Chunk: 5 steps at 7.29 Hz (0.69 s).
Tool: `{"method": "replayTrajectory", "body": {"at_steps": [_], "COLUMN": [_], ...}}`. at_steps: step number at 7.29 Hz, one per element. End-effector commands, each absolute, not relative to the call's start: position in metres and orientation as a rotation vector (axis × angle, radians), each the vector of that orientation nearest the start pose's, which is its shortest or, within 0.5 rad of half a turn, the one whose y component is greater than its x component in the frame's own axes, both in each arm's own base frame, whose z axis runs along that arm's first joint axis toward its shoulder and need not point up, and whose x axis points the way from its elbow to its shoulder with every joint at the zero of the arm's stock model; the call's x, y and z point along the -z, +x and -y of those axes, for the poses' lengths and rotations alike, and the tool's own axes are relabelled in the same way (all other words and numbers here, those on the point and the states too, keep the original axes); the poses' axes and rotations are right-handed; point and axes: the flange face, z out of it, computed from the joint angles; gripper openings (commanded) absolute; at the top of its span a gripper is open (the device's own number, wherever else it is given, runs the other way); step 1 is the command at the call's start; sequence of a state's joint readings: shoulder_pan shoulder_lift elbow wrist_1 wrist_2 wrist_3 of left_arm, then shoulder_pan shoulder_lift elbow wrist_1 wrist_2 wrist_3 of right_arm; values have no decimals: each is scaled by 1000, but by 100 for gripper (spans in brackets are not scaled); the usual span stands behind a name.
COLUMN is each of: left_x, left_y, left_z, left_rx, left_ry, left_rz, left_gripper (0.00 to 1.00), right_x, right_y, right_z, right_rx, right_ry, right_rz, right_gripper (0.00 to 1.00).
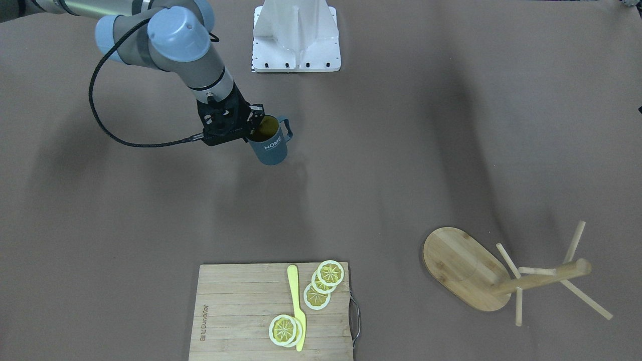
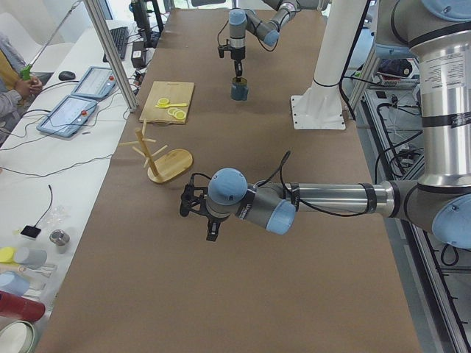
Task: Hang cup on storage rack
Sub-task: 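Grasp the teal mug with the right gripper and carry it toward the table center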
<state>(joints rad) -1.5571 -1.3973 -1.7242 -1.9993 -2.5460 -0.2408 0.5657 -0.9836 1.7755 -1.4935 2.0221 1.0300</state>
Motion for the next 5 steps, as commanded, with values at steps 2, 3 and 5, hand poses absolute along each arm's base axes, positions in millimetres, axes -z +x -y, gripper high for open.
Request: {"method": "replayTrajectory", "body": {"at_steps": [2, 3, 5], "left_x": [-598, -597, -590], "left_y": [-44, -43, -38], "left_z": [433, 433, 435], "left_rx": [25, 25, 5], "left_ry": [238, 236, 245], "left_rz": [-1015, -1021, -1049], "left_gripper": [98, 98, 98], "right_x": [-193, -194, -190], "right_y": [-550, -553, -556], "right_z": [418, 417, 418], "right_rx": [153, 160, 153], "right_ry": [92, 90, 85], "right_rz": [921, 916, 918], "right_gripper": [0, 6, 99]}}
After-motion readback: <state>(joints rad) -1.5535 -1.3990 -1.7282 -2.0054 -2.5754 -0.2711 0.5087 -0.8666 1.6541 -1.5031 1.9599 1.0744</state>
